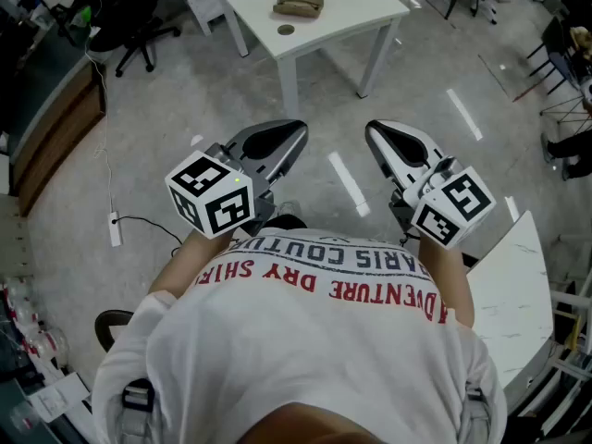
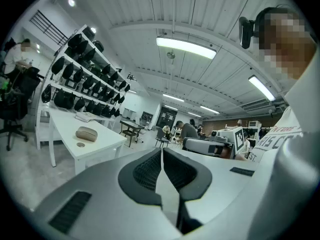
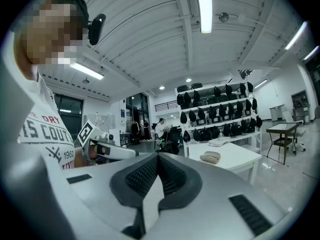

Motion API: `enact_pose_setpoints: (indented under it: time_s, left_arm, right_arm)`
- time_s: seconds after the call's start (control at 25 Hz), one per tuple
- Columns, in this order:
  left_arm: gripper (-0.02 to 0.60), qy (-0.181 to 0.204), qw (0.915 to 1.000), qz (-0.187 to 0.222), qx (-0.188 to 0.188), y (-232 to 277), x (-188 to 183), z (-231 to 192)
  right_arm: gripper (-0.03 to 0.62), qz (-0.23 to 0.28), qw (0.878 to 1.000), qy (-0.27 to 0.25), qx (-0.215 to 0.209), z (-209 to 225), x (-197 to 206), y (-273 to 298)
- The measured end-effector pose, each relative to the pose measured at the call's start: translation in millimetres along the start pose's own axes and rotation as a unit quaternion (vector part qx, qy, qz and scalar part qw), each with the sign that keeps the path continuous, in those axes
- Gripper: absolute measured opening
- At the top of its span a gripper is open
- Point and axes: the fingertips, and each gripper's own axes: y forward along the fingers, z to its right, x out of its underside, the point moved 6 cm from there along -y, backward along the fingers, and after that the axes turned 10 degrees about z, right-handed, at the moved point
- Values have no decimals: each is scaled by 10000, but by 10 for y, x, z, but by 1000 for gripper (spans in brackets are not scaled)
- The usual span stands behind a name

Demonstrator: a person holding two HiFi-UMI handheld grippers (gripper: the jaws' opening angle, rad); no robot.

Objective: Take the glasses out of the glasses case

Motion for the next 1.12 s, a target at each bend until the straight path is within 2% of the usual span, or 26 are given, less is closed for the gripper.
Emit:
enact_pose_setpoints:
  time_s: [0.36, 0.52, 0.6, 1.12]
  left_arm:
    - [35, -65, 10000, -13, -19, 17, 26, -10]
    - [35, -96, 9999, -30, -37, 68, 41, -83]
    - [35, -100, 9999, -47, -31, 102, 51, -140]
    - [35, -175, 9998, -105, 23, 555, 4, -703]
  right_arm:
    - [26, 26, 9999, -35, 142, 54, -8, -45]
    - [35, -78, 9999, -95, 57, 107, 45, 16]
    - [80, -91, 9999, -99, 59, 155, 69, 44]
    - [217, -237, 9992, -133, 299, 772, 186, 415]
